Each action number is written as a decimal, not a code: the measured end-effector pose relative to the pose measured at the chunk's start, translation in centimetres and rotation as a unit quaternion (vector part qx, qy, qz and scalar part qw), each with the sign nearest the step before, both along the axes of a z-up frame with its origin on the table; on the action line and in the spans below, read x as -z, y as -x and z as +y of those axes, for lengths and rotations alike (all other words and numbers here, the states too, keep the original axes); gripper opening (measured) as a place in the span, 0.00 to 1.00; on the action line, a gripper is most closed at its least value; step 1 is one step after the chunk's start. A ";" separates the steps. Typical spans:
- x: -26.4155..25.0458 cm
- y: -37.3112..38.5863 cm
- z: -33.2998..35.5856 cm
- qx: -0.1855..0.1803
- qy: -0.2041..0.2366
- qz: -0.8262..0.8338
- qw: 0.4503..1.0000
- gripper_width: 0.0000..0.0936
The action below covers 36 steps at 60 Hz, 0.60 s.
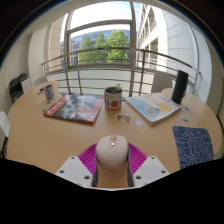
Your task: Arrange mouse
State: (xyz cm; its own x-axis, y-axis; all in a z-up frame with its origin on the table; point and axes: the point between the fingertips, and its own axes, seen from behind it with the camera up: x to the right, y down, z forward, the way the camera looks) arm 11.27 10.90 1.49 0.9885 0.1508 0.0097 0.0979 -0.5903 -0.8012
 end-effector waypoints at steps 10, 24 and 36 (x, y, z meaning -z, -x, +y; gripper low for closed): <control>-12.9 -1.0 -0.1 -0.011 -0.089 0.069 0.994 0.42; -23.8 -16.1 0.8 0.018 -0.183 0.086 0.979 0.42; -13.0 -31.1 3.2 0.065 -0.085 0.024 0.994 0.42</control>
